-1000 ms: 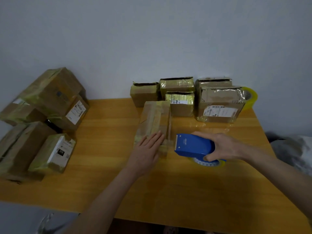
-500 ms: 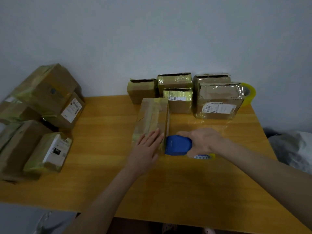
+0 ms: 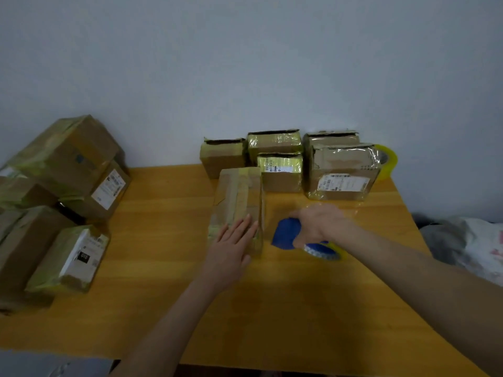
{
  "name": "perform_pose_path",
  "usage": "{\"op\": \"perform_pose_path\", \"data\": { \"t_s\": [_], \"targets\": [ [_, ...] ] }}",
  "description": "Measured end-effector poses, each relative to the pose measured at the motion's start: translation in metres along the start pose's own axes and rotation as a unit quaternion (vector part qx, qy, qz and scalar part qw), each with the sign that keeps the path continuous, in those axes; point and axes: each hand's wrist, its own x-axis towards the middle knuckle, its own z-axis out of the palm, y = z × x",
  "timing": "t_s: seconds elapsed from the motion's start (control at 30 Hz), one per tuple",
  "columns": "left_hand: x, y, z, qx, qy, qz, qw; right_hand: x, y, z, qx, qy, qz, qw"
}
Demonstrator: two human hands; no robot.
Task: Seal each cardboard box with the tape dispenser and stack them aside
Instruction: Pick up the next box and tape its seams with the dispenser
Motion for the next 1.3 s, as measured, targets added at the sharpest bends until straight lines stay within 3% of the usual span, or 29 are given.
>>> {"op": "perform_pose_path", "data": {
  "t_s": [0.07,0.1,0.2,0.37,0.47,0.57,0.6,0.7,0.77,0.83,0.93,1.03,1.3],
  "targets": [
    [0.004,0.002,-0.003,-0.027,0.000,0.001,1.000,-0.003,0.021,0.001,0.205,0.015,0.037,0.978],
    [0.005,0.003,-0.006,-0.055,0.005,-0.008,0.998,-0.004,0.029,0.003,0.311,0.029,0.053,0.948],
    [0.010,0.004,-0.016,-0.168,0.053,-0.085,0.981,0.002,0.041,0.022,0.559,0.079,0.113,0.817],
    [0.007,-0.010,-0.025,-0.235,0.155,-0.211,0.936,0.015,0.047,0.065,0.760,0.051,0.195,0.618],
    [0.004,-0.020,-0.025,-0.303,0.144,-0.276,0.901,0.020,0.050,0.080,0.783,0.023,0.224,0.580],
    [0.001,-0.027,-0.026,-0.373,0.125,-0.305,0.867,0.024,0.050,0.087,0.770,0.014,0.233,0.594],
    [0.000,-0.028,-0.027,-0.394,0.114,-0.306,0.859,0.023,0.050,0.085,0.735,0.018,0.243,0.632],
    [-0.001,-0.028,-0.030,-0.436,0.087,-0.309,0.841,0.014,0.048,0.072,0.536,0.081,0.239,0.806],
    [0.002,-0.026,-0.032,-0.449,0.085,-0.318,0.830,0.004,0.033,0.058,0.439,0.153,0.193,0.864],
    [0.006,-0.022,-0.032,-0.457,0.082,-0.329,0.822,-0.006,0.001,0.047,0.427,0.179,0.127,0.877],
    [0.011,-0.013,-0.030,-0.491,0.085,-0.331,0.802,-0.016,-0.062,0.044,0.484,0.116,0.033,0.867],
    [0.013,-0.005,-0.025,-0.486,0.090,-0.326,0.806,-0.015,-0.093,0.040,0.523,0.085,0.037,0.848],
    [0.020,0.024,0.002,-0.488,0.083,-0.284,0.821,-0.031,-0.069,0.053,0.508,0.163,0.042,0.845]
  ]
}}
